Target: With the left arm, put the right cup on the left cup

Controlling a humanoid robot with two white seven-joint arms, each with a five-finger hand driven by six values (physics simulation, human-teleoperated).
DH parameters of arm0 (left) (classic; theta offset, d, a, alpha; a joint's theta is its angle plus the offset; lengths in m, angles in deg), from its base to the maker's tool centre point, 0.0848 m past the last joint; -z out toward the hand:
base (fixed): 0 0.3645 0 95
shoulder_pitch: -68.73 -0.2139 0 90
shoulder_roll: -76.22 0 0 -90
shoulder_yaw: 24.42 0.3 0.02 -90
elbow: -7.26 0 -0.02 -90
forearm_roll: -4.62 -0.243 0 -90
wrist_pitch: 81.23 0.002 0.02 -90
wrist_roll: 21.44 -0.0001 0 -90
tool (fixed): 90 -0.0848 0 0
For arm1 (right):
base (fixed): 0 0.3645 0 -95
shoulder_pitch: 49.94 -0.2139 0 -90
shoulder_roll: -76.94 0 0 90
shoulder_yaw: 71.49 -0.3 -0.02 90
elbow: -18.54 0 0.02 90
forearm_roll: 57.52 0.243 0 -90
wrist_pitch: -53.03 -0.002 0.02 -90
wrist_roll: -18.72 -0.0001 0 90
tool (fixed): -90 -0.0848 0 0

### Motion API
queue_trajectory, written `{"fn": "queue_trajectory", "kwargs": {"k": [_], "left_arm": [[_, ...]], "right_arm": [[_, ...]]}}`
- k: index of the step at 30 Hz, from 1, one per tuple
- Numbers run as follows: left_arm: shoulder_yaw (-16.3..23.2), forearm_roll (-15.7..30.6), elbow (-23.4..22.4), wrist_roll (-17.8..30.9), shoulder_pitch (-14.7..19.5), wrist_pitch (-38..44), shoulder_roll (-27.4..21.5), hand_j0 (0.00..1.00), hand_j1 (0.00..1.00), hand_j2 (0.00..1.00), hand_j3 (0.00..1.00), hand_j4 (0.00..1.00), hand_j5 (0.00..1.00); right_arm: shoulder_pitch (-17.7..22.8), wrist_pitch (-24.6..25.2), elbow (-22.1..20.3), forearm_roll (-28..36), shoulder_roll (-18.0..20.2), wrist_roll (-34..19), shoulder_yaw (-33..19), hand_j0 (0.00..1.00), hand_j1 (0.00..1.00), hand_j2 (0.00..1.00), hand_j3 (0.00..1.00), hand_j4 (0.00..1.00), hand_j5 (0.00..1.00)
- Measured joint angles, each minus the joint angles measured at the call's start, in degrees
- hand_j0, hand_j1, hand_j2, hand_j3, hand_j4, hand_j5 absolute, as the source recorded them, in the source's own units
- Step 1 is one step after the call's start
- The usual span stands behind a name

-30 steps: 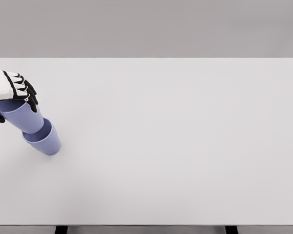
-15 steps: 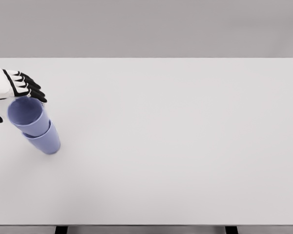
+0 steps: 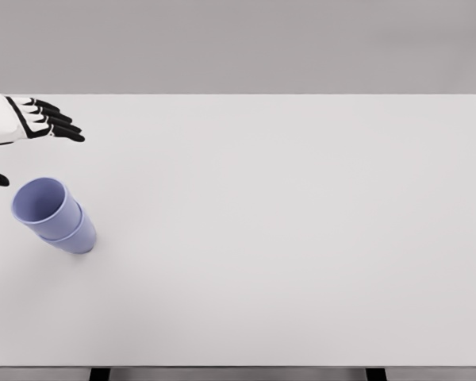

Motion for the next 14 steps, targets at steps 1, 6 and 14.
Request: {"fn": "queue_trajectory", "kwargs": {"k": [1,6,14], "left_arm": [[-0.3,-0.04,-0.05,0.0,-0.08,0.0,0.68,1.0,1.0,1.0,1.0,1.0,1.0],[-3.96,-0.55,-0.41,0.0,0.18,-0.01,2.51,1.0,1.0,1.0,1.0,1.0,1.0],[-6.09,-0.62,-0.49,0.0,-0.26,-0.01,5.86,1.0,1.0,1.0,1.0,1.0,1.0]], "right_arm": [[0.0,0.0,0.0,0.0,0.0,0.0,0.0,1.0,1.0,1.0,1.0,1.0,1.0],[0.0,0.0,-0.01,0.0,0.0,0.0,0.0,1.0,1.0,1.0,1.0,1.0,1.0],[0.0,0.0,0.0,0.0,0.0,0.0,0.0,1.0,1.0,1.0,1.0,1.0,1.0]]}}
